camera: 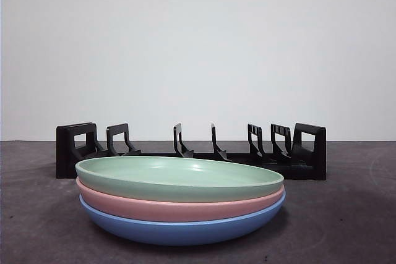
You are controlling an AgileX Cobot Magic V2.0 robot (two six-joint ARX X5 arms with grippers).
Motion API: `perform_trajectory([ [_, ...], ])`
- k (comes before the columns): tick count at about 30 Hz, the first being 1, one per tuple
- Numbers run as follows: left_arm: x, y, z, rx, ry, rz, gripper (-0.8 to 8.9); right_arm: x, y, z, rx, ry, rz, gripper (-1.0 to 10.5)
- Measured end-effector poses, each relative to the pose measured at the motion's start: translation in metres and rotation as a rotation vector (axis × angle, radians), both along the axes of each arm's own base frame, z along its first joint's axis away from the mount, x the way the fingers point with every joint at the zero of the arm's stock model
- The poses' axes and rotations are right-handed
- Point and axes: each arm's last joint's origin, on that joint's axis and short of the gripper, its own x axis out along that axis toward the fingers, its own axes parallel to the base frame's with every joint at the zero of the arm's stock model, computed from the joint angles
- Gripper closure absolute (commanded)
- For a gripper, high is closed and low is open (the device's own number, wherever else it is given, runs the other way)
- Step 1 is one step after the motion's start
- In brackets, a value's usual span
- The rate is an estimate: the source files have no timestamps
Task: Place the plate
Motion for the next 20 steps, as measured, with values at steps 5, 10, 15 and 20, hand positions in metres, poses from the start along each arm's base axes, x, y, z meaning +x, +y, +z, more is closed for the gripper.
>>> perform_trajectory([
  [5,0.0000,0.0000,0.0000,0.000,0.000,0.000,8.05,-0.0018,-0.0029,-0.0184,0.038,-0.043,0.027,9.3],
  [10,0.0000,0.0000,0.0000,0.000,0.000,0.000,8.05,-0.0018,-0.0035,-0.0181,0.045,-0.046,0.024,9.3],
  [15,0.0000,0.0000,0.0000,0.000,0.000,0.000,8.05,-0.0018,-0.0035,-0.0182,0.058,-0.045,0.022,9.3],
  [20,0.0000,0.0000,0.0000,0.000,0.000,0.000,8.05,-0.0018,-0.0035,-0.0182,0.070,-0.045,0.021,9.3],
])
